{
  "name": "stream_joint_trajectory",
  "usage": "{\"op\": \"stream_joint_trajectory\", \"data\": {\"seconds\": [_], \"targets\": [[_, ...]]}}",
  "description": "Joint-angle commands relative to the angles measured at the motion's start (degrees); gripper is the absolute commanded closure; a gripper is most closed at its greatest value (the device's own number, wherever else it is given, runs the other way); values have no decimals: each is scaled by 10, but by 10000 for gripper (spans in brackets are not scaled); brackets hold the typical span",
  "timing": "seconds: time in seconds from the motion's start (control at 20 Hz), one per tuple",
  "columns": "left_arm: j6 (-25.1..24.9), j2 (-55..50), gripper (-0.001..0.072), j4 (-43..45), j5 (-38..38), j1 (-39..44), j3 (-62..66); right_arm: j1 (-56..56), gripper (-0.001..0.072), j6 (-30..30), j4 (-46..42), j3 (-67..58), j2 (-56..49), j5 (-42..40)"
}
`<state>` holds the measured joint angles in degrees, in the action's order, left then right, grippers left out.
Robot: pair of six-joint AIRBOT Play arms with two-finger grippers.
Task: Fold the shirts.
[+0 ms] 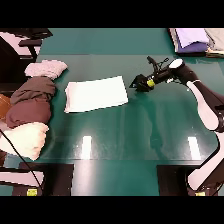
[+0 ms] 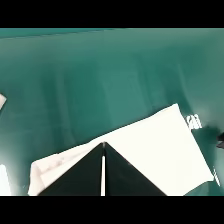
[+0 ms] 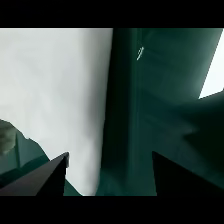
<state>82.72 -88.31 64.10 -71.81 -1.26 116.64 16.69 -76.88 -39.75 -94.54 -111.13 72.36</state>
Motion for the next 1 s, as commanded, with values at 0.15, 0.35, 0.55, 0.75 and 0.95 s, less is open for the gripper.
{"op": "stream_joint_trajectory", "data": {"seconds": [0.15, 0.35, 0.55, 0.75, 0.95], "targets": [[-7, 0, 680, -1, 17, 31, 0, 66, 117, -7, 27, -64, -69, -36], [-7, 0, 680, 0, -3, 30, 0, 117, 121, -7, 27, -153, -123, -54], [-7, 0, 681, 0, -28, 30, 0, 127, 696, -7, 24, -213, -147, -30], [-6, 0, 682, -1, -41, 31, 0, 78, 697, -7, 15, -215, -108, 5], [-7, 0, 682, -1, -57, 31, 0, -15, 696, -46, -133, -214, -24, 40]]}}
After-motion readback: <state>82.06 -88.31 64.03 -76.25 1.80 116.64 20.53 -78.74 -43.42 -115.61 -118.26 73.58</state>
